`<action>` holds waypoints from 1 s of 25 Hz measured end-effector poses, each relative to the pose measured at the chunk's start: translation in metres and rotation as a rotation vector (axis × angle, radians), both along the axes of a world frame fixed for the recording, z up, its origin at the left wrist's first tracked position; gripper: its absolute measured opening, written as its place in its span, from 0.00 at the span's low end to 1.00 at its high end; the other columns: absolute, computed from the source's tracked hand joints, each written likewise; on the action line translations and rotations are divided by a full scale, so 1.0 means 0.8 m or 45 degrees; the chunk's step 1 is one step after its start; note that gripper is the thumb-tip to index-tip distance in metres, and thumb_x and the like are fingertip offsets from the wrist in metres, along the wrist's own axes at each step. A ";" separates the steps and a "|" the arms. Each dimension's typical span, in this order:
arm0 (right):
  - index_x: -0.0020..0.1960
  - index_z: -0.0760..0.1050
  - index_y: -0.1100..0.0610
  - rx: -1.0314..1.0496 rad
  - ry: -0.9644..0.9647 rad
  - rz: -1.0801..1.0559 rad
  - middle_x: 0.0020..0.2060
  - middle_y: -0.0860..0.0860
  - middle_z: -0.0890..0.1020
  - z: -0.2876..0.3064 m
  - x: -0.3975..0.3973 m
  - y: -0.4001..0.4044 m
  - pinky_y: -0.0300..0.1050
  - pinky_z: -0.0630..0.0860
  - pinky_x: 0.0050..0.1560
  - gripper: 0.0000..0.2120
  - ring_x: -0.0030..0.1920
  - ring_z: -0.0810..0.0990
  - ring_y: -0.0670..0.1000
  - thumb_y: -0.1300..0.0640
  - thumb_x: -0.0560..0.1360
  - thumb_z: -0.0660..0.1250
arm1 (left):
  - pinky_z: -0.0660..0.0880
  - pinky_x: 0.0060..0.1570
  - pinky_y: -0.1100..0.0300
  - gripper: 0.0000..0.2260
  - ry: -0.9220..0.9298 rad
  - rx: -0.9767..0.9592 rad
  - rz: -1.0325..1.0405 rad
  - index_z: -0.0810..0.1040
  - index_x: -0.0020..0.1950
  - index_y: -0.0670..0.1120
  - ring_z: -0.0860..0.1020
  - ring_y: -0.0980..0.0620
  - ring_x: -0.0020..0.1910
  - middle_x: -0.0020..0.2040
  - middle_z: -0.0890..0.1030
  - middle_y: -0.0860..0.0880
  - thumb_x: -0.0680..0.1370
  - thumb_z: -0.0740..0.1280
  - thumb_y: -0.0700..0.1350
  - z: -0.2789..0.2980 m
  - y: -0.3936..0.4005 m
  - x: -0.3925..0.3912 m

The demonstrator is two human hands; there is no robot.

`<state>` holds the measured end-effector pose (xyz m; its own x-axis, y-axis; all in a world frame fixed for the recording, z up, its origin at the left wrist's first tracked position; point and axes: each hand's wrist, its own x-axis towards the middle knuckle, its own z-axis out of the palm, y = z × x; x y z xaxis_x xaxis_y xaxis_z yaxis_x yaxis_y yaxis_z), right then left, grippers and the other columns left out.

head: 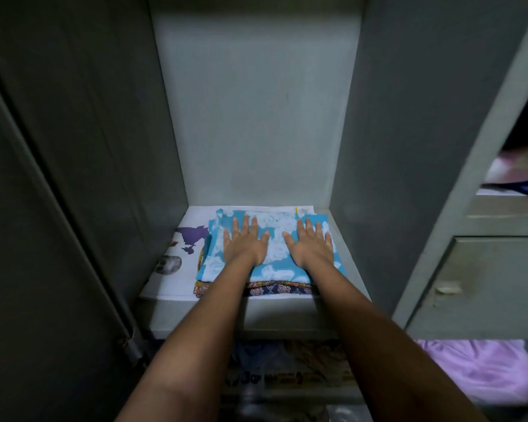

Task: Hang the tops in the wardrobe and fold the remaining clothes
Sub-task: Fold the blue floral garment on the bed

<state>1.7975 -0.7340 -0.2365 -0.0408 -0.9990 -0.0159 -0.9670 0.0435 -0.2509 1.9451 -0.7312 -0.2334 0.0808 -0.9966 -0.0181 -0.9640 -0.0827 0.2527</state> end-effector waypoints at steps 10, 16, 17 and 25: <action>0.75 0.57 0.65 -0.057 -0.611 -0.081 0.74 0.61 0.61 0.057 -0.078 0.176 0.49 0.58 0.72 0.32 0.73 0.60 0.60 0.42 0.81 0.51 | 0.48 0.75 0.52 0.27 0.865 -0.272 0.142 0.54 0.78 0.44 0.52 0.45 0.77 0.78 0.54 0.46 0.83 0.48 0.57 0.049 0.184 -0.014; 0.74 0.59 0.66 -0.074 -1.003 0.005 0.73 0.58 0.64 0.079 -0.132 0.345 0.46 0.59 0.72 0.31 0.73 0.64 0.56 0.44 0.80 0.57 | 0.52 0.72 0.59 0.24 1.336 -0.378 -0.076 0.58 0.77 0.41 0.58 0.50 0.76 0.77 0.59 0.46 0.84 0.53 0.50 0.085 0.352 -0.078; 0.74 0.58 0.66 -0.069 -1.044 -0.017 0.73 0.59 0.64 0.081 -0.141 0.371 0.46 0.59 0.72 0.32 0.72 0.64 0.57 0.44 0.80 0.57 | 0.52 0.72 0.60 0.23 1.359 -0.381 -0.098 0.58 0.77 0.40 0.57 0.51 0.76 0.77 0.59 0.46 0.84 0.53 0.49 0.087 0.376 -0.087; 0.77 0.45 0.65 -0.187 -1.111 -0.204 0.77 0.59 0.51 0.137 -0.234 0.542 0.47 0.52 0.73 0.38 0.76 0.52 0.57 0.42 0.81 0.54 | 0.52 0.74 0.57 0.23 1.352 -0.305 -0.326 0.60 0.76 0.38 0.58 0.49 0.76 0.77 0.59 0.44 0.84 0.53 0.49 0.140 0.501 -0.168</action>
<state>1.6104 -0.3002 -0.1272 -0.2135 -0.9767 0.0211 -0.4147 0.0711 -0.9072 1.8109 -0.3302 -0.1217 -0.0700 -0.9686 0.2385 -0.2312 0.2484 0.9407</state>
